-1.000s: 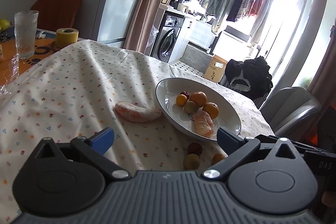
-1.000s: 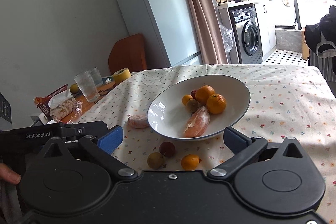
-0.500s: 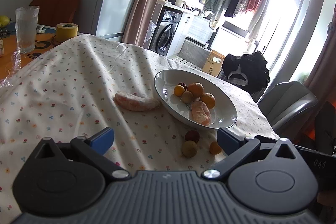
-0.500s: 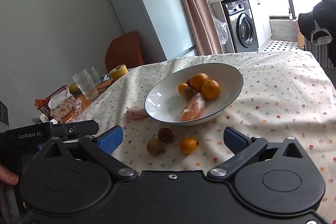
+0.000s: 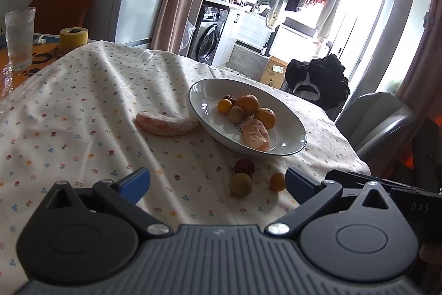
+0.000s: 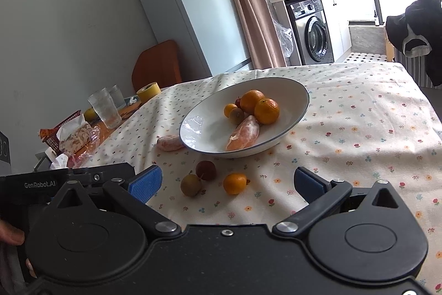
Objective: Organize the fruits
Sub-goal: 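Withdraw both open grippers from the bowl toward the remaining fruit, then grasp a second brown kiwi with the left gripper while the right grasps a mandarin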
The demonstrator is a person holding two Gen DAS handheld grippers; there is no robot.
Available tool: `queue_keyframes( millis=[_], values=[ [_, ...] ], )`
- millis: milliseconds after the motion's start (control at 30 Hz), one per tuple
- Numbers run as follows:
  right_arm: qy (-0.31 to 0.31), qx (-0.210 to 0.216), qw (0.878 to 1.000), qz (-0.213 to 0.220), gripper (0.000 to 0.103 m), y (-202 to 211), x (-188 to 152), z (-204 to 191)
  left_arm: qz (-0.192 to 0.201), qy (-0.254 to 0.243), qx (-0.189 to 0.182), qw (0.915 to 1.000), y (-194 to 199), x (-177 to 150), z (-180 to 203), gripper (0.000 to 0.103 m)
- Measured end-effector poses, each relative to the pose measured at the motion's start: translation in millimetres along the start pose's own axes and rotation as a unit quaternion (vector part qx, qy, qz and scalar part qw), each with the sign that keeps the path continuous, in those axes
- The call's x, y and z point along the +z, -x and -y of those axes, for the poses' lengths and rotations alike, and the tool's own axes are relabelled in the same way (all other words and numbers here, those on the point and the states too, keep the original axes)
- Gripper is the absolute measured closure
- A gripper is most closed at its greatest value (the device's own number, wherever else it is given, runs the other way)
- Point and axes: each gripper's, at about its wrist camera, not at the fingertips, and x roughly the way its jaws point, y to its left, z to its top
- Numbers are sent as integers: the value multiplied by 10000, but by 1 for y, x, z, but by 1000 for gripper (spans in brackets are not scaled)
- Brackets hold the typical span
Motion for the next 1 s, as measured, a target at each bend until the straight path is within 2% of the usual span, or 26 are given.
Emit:
queue_keyframes(
  millis=[233,400,500,633,767,900,1000],
  values=[
    [195,-262,9995,-28,1,-5,-4,3,-142,-71,-188,9997,-15,-6,5,1],
    [210,-236,9995,-54,9,-8,-5,6,-258,-56,-379,9989,-27,-8,7,5],
    [172,-220,9996,-100,16,-12,-5,9,-353,-41,-417,9985,-35,-8,8,13],
    [139,-165,9996,-163,23,-16,-6,13,-435,-18,-461,9980,-45,-9,9,31],
    [103,-128,9996,-220,30,-19,-7,17,-451,-65,-384,9982,-52,-9,13,42],
    [50,-105,9995,-277,36,-21,-9,20,-474,-123,-329,9983,-58,-9,16,47],
    [58,-83,9995,-297,37,-22,-9,20,-502,-151,-337,9981,-64,-7,19,57]
  ],
)
